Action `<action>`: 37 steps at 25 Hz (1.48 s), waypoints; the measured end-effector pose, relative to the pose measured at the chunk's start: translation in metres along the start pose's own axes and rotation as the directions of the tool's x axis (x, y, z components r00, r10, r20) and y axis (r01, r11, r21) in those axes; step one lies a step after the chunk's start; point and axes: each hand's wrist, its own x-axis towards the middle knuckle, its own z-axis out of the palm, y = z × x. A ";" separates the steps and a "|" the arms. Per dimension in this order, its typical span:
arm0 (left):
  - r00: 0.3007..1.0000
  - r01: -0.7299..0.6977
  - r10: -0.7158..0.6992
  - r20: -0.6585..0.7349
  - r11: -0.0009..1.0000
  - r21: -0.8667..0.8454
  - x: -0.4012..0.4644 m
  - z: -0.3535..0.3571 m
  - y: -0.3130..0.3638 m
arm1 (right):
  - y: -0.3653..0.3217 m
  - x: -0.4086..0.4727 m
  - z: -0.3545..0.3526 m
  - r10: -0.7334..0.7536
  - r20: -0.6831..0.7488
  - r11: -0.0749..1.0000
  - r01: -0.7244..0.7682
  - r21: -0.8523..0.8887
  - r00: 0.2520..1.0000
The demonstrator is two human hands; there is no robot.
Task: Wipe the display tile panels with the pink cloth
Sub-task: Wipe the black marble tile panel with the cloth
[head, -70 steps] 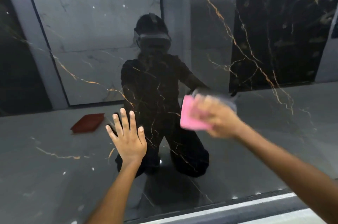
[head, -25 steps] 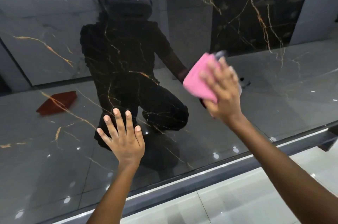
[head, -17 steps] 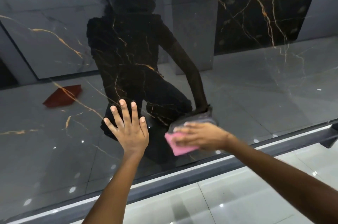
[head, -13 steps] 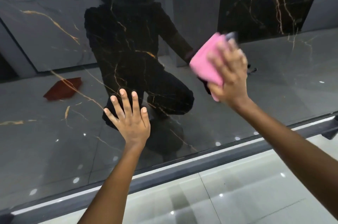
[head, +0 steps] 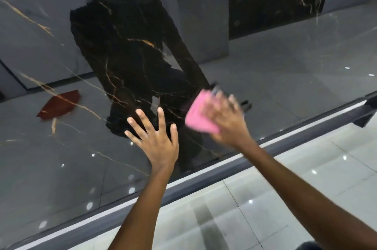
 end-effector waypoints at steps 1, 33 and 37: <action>1.000 0.015 -0.015 -0.002 1.000 0.024 -0.004 0.004 0.002 | 0.016 0.024 -0.004 0.321 -0.149 0.943 -0.301 0.142 0.935; 0.982 -0.186 0.190 -0.011 0.971 0.151 -0.034 0.029 -0.016 | -0.066 -0.057 0.043 0.994 0.098 -0.002 -0.857 0.515 0.057; 0.980 -0.193 0.196 -0.022 0.977 0.093 -0.039 0.028 -0.015 | -0.072 -0.043 0.034 0.903 0.070 0.352 -0.823 0.447 0.424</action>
